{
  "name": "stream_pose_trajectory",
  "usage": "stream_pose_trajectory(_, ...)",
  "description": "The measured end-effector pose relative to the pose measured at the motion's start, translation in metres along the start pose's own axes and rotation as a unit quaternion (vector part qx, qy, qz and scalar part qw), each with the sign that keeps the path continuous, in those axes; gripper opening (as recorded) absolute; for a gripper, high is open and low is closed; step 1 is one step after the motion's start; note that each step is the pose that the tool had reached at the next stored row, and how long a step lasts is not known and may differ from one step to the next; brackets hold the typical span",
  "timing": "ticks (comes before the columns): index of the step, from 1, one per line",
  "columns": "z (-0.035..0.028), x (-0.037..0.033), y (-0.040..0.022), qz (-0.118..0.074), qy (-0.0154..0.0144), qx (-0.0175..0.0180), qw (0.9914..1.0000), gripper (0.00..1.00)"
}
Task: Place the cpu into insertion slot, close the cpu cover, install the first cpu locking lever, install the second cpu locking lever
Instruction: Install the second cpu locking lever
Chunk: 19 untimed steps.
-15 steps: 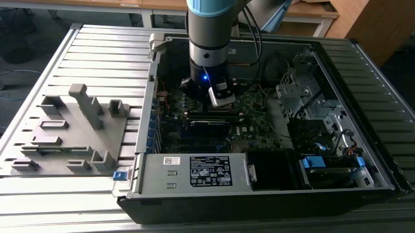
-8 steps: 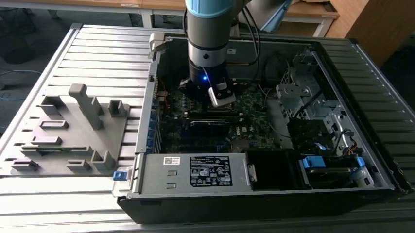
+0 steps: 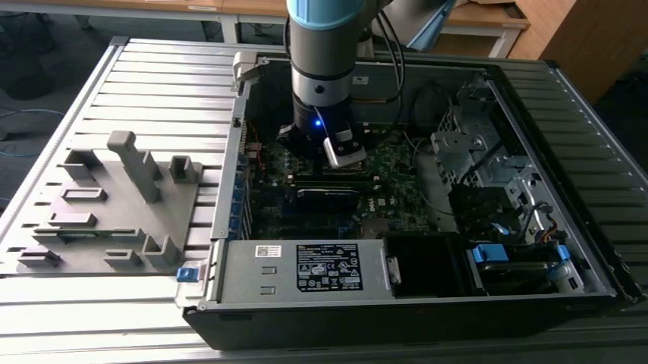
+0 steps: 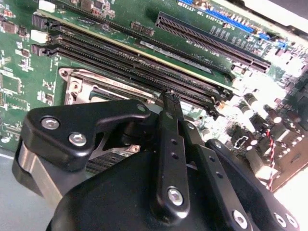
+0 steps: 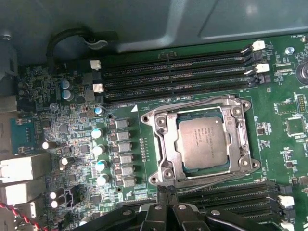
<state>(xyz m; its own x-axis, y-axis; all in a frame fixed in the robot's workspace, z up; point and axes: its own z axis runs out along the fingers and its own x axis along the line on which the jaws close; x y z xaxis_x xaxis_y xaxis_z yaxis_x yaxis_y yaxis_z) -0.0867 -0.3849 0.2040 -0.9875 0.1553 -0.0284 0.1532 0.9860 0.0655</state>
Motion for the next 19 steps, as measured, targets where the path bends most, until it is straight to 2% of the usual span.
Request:
stream_pose_trajectory(4,0.0015,0.0019,-0.0004,0.000,0.0004,-0.0027,1.00000,0.11)
stream_pose_trajectory(11,0.0035,0.0041,-0.0008,0.000,0.0008,-0.0042,0.99999,0.11)
stream_pose_trajectory(15,0.0038,0.0042,-0.0008,0.000,0.0021,-0.0134,0.99991,0.11)
stream_pose_trajectory(19,0.0045,0.0048,-0.0009,0.001,0.0032,-0.0198,0.99980,0.11)
